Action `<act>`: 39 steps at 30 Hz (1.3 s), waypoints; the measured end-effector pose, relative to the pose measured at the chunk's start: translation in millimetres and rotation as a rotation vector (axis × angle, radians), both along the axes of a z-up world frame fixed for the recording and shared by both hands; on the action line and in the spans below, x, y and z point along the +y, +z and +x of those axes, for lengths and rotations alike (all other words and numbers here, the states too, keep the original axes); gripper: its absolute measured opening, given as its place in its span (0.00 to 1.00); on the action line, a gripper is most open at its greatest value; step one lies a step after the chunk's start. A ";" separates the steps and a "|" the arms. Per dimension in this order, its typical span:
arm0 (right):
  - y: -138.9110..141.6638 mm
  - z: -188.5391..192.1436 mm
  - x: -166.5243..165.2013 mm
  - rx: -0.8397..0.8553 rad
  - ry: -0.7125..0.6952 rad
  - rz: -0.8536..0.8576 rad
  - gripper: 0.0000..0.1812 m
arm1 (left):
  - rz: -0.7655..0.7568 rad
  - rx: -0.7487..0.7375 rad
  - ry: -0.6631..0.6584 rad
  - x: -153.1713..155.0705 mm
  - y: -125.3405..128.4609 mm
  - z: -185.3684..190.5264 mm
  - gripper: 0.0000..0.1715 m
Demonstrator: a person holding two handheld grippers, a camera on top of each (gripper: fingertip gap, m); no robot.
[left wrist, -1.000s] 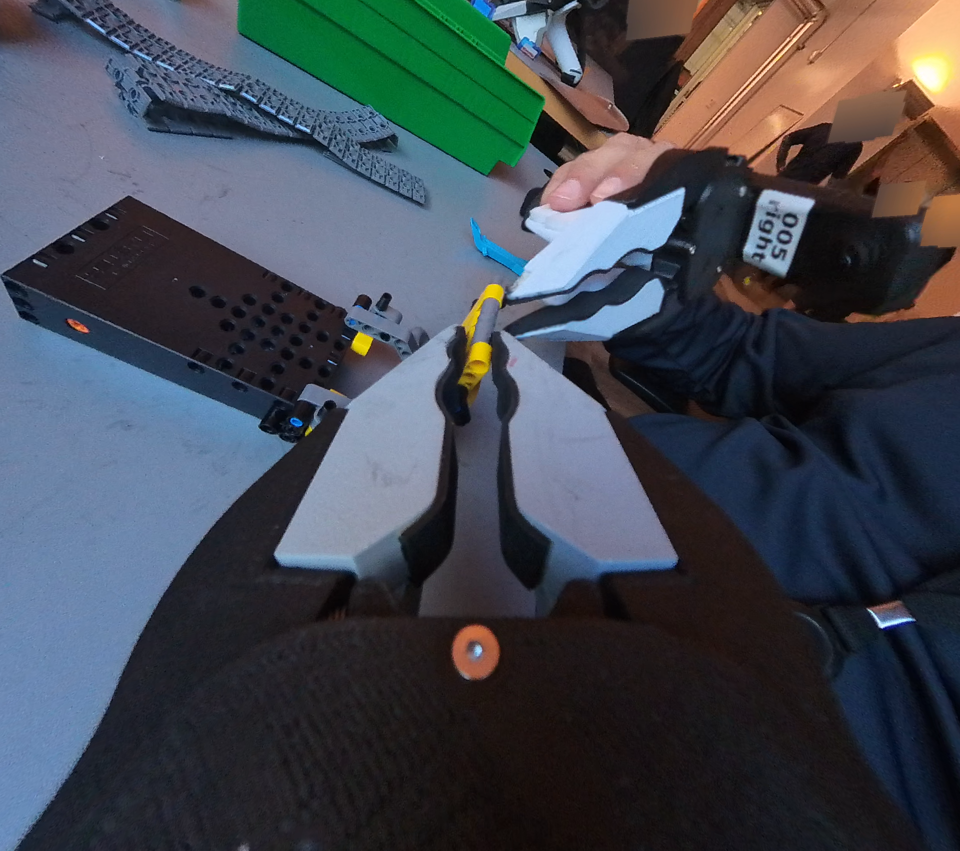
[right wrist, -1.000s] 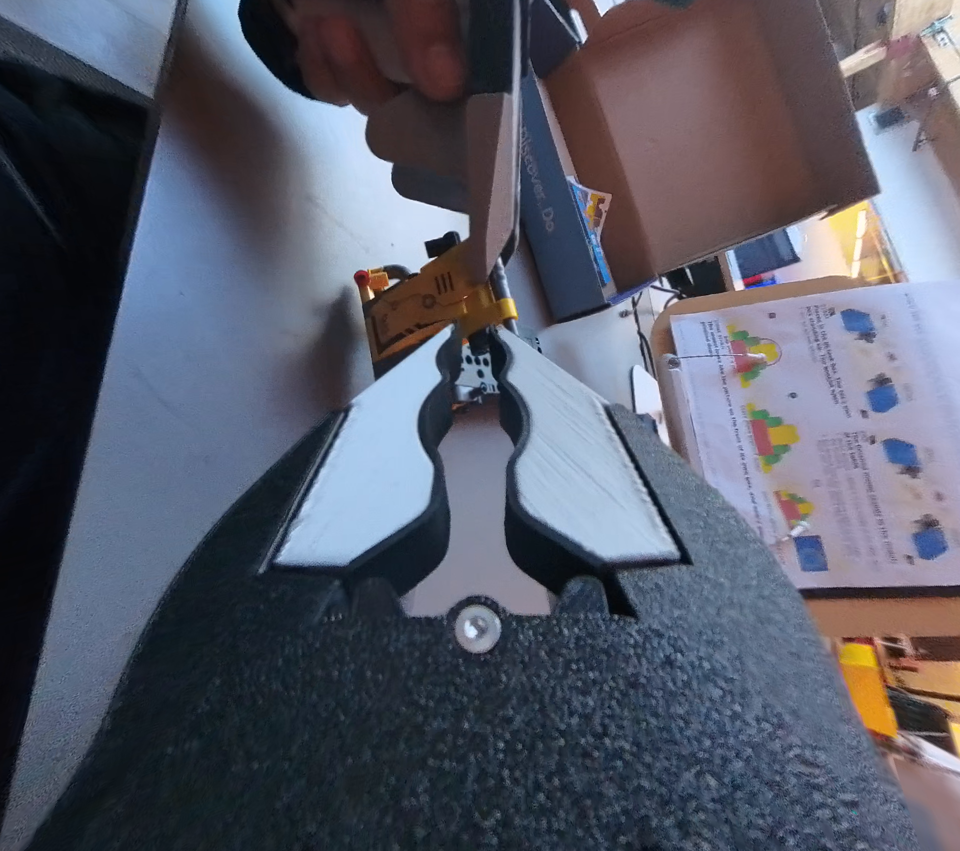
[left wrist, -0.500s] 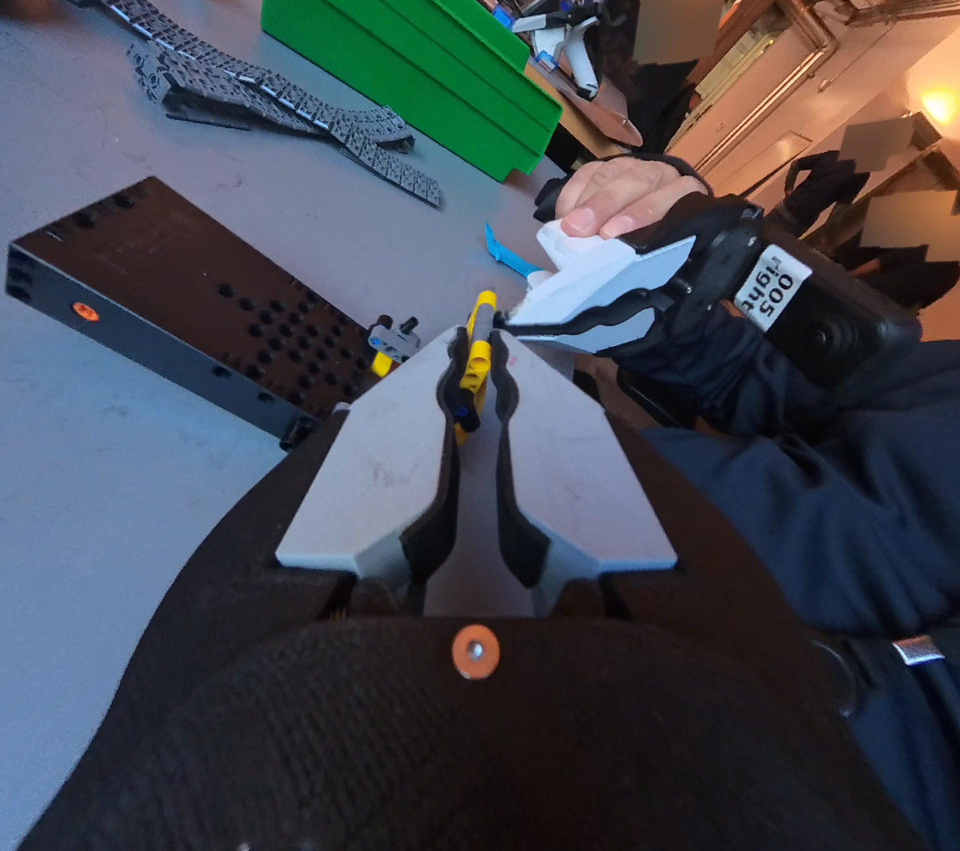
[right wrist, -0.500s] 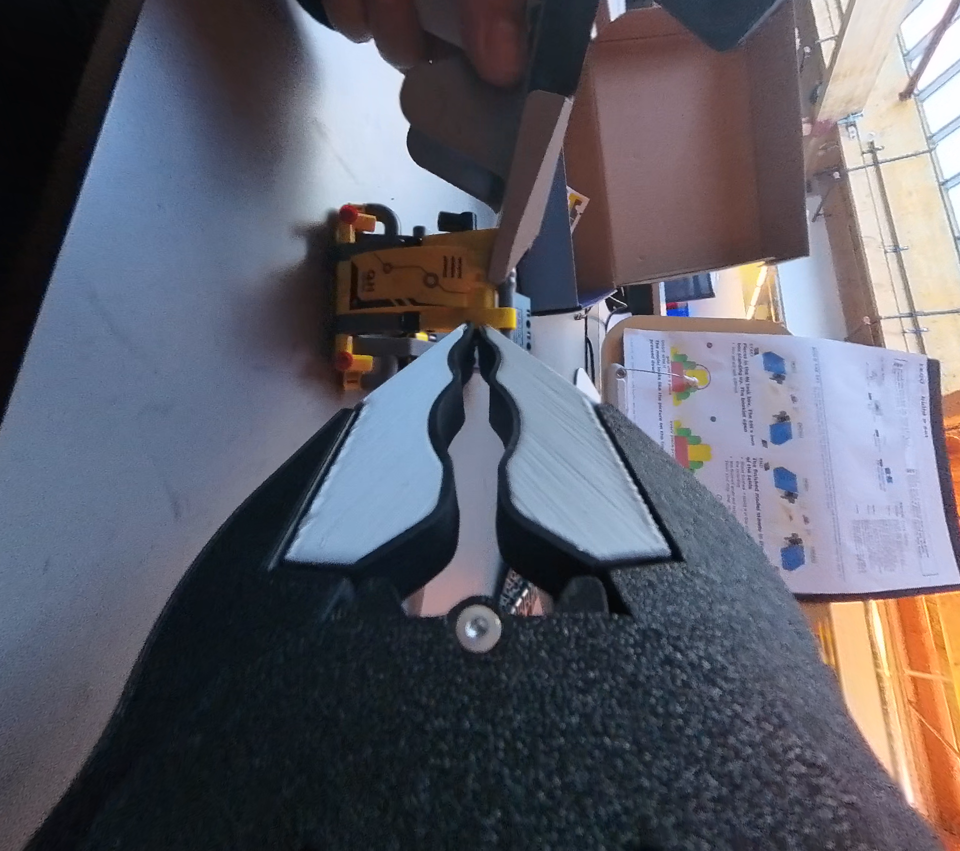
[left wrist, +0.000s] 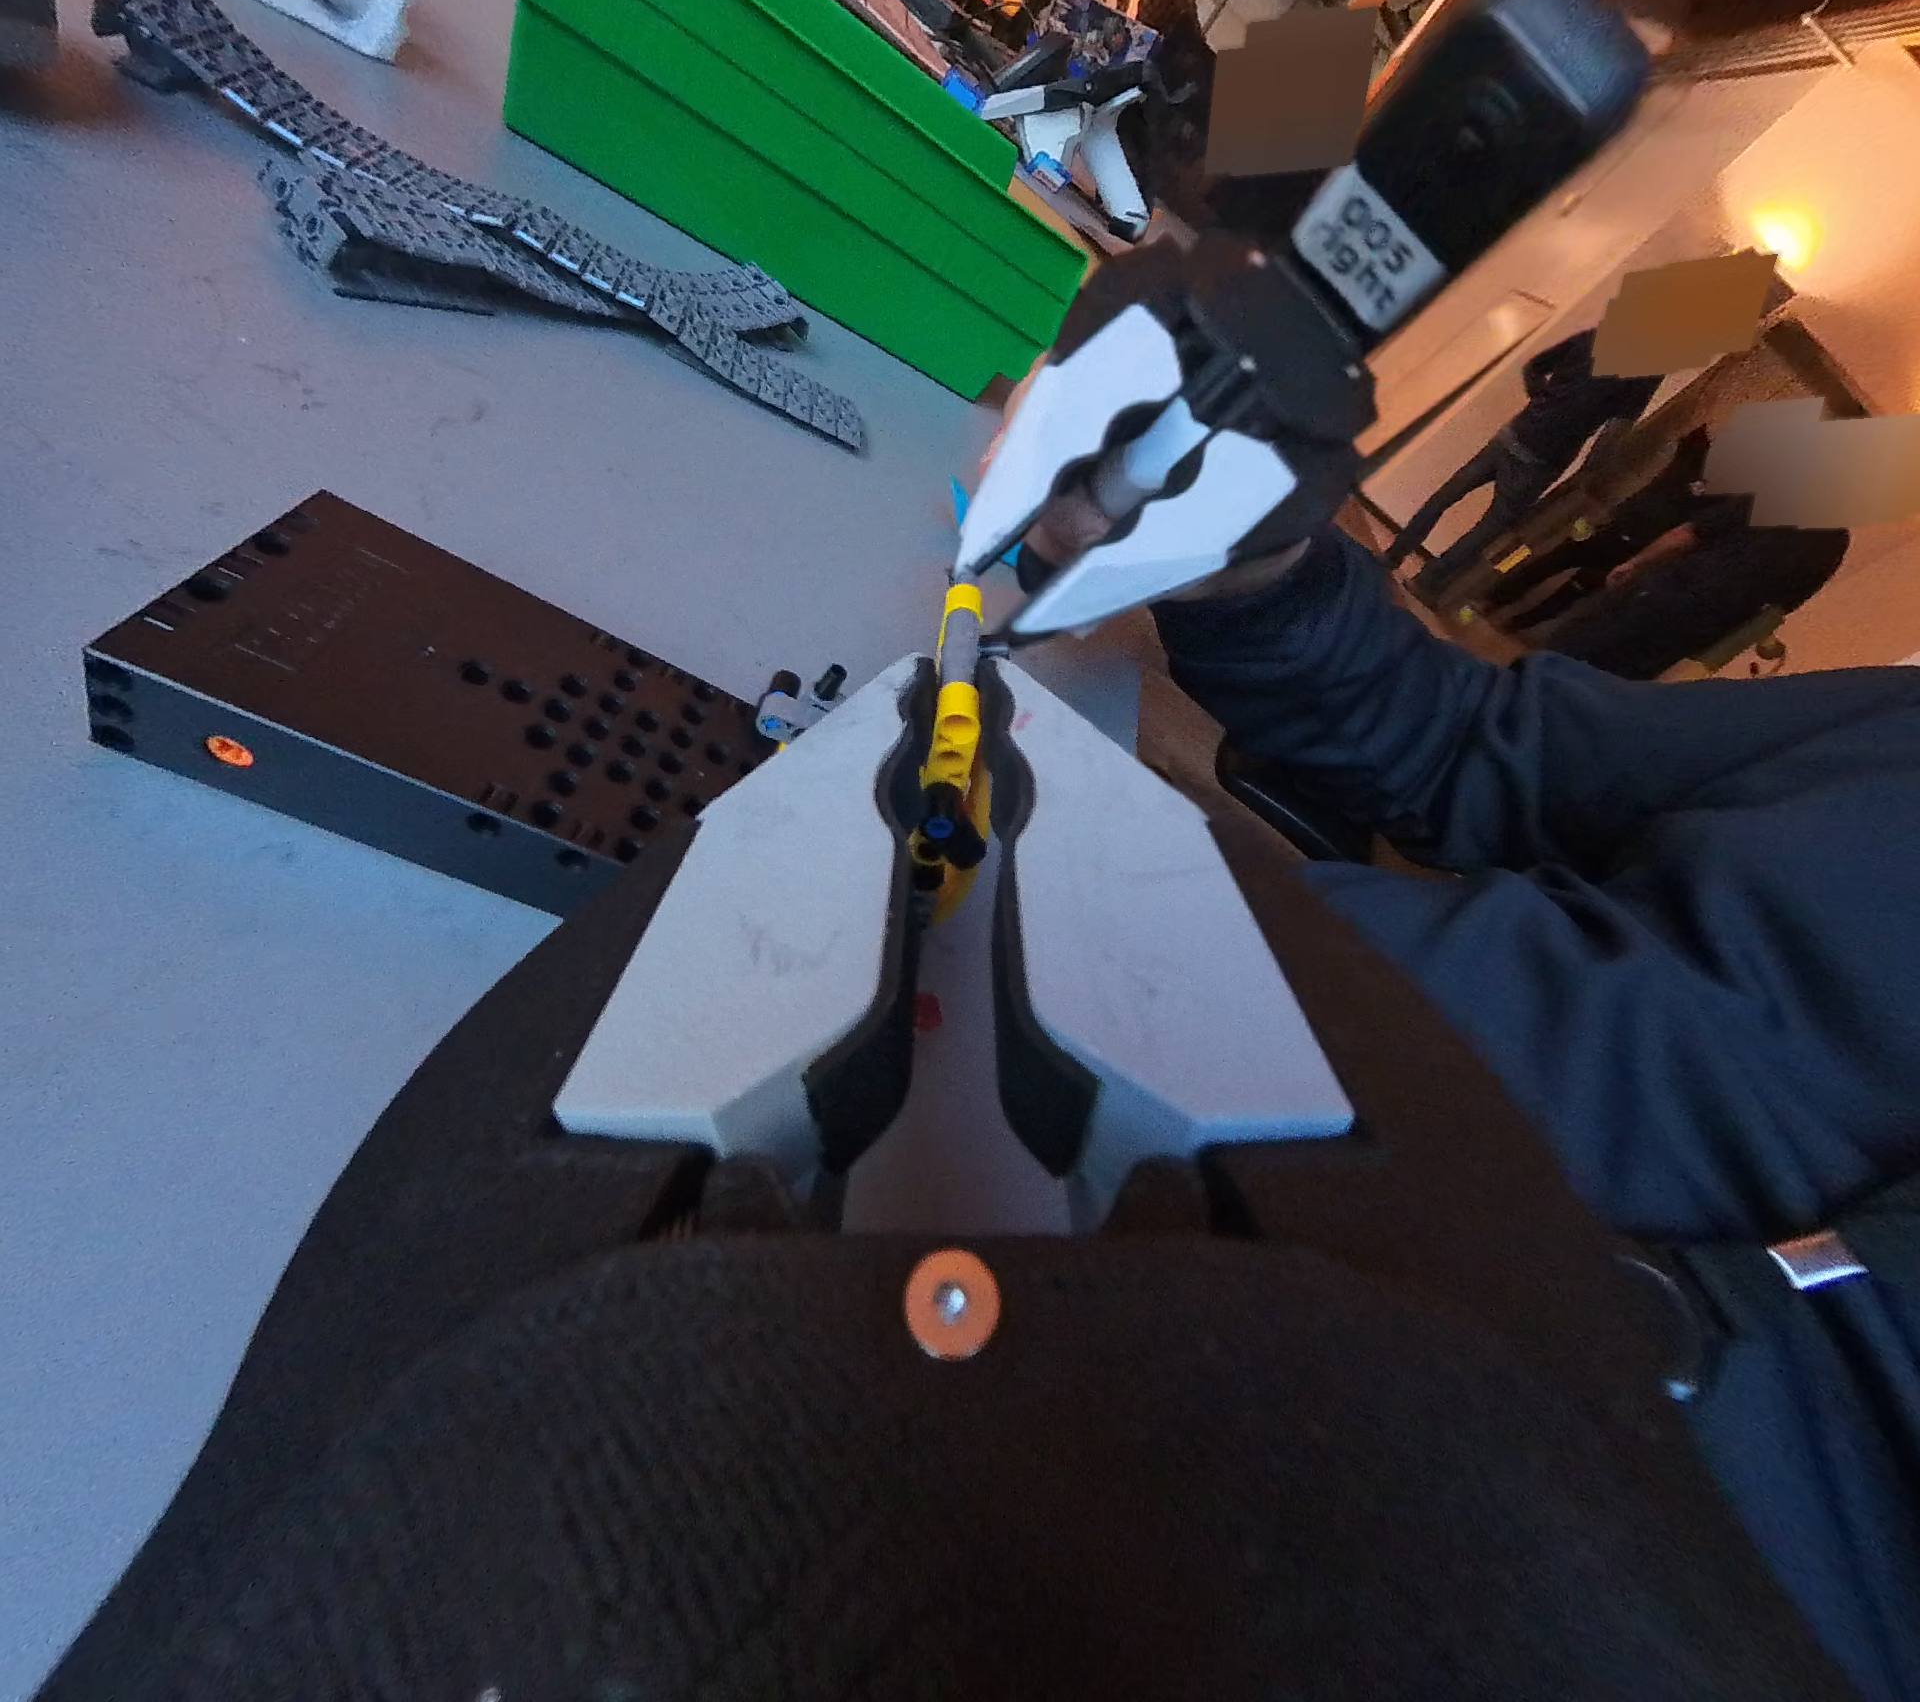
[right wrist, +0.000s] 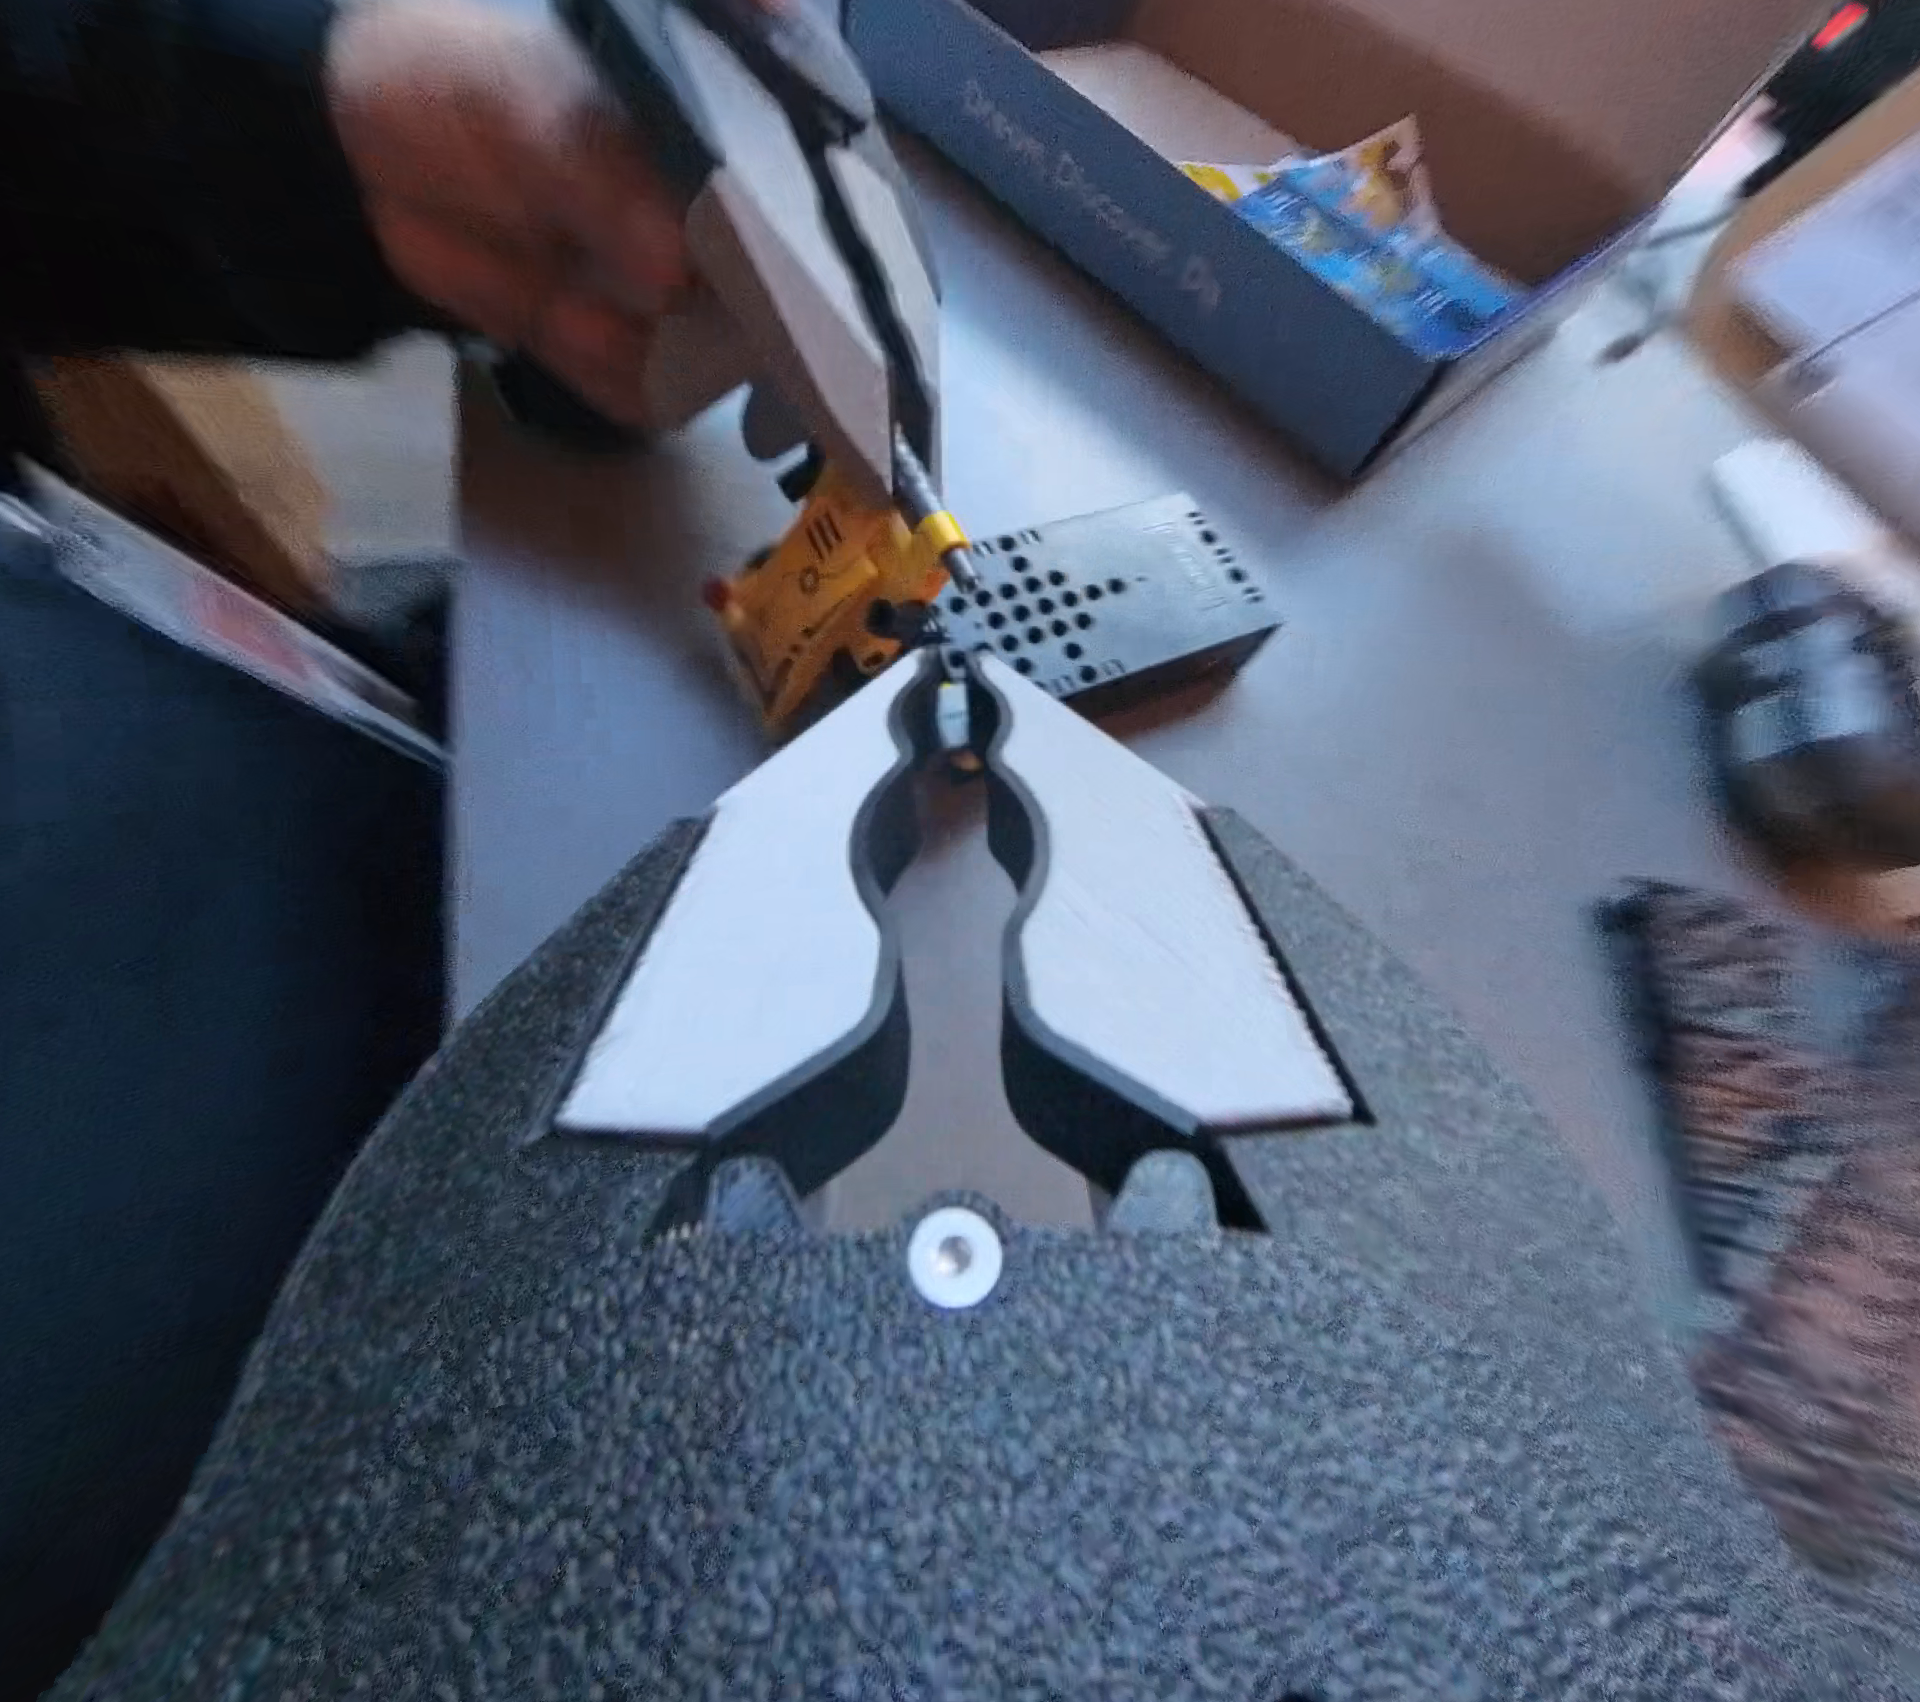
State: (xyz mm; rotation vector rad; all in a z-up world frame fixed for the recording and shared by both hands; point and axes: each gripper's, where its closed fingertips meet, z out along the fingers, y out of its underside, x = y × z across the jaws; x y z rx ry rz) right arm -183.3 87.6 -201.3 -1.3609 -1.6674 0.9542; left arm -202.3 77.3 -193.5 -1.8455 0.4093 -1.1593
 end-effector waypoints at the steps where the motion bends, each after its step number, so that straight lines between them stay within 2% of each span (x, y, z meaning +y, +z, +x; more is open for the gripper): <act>1: 2.0 -0.1 -4.8 0.011 0.025 -0.110 0.05 | 0.007 0.011 -0.001 -0.2 0.0 0.1 0.04; 3: 3.3 -0.7 -12.5 0.016 0.062 -0.227 0.12 | 0.018 0.024 -0.014 -1.9 0.7 2.2 0.04; 5: -0.8 -3.3 -14.8 0.002 0.060 -0.227 0.16 | 0.030 0.033 -0.035 -4.3 1.4 5.4 0.04; 9: -9.0 -7.5 -21.6 -0.025 0.074 -0.199 0.14 | 0.096 0.106 -0.084 -11.3 2.9 9.5 0.04; 11: -7.6 -7.2 -24.9 0.000 0.098 -0.158 0.07 | 0.145 0.177 -0.111 -15.9 3.3 10.3 0.03; 15: -8.8 -7.4 -34.2 0.005 0.146 -0.099 0.07 | 0.222 0.322 -0.169 -25.4 -0.1 11.4 0.03; 18: -8.9 -9.1 -39.2 0.022 0.165 -0.028 0.07 | 0.217 0.357 -0.197 -30.1 -1.1 11.2 0.04; 19: -8.6 -9.6 -40.7 0.024 0.169 -0.002 0.07 | 0.208 0.376 -0.220 -33.2 -3.3 12.7 0.07; 22: -9.3 -10.4 -46.9 0.021 0.189 0.074 0.07 | 0.205 0.508 -0.255 -37.8 -19.2 16.8 0.10; 28: -11.0 -7.5 -49.7 -0.004 0.201 0.205 0.07 | 0.259 0.628 -0.261 -39.6 -25.1 20.3 0.08; 35: -11.8 -8.4 -37.3 -0.117 0.087 0.452 0.06 | 0.304 0.689 -0.159 -29.6 -26.1 15.8 0.07; 39: -10.3 -6.9 -31.2 -0.121 0.054 0.435 0.06 | 0.311 0.688 -0.139 -26.8 -21.6 14.6 0.08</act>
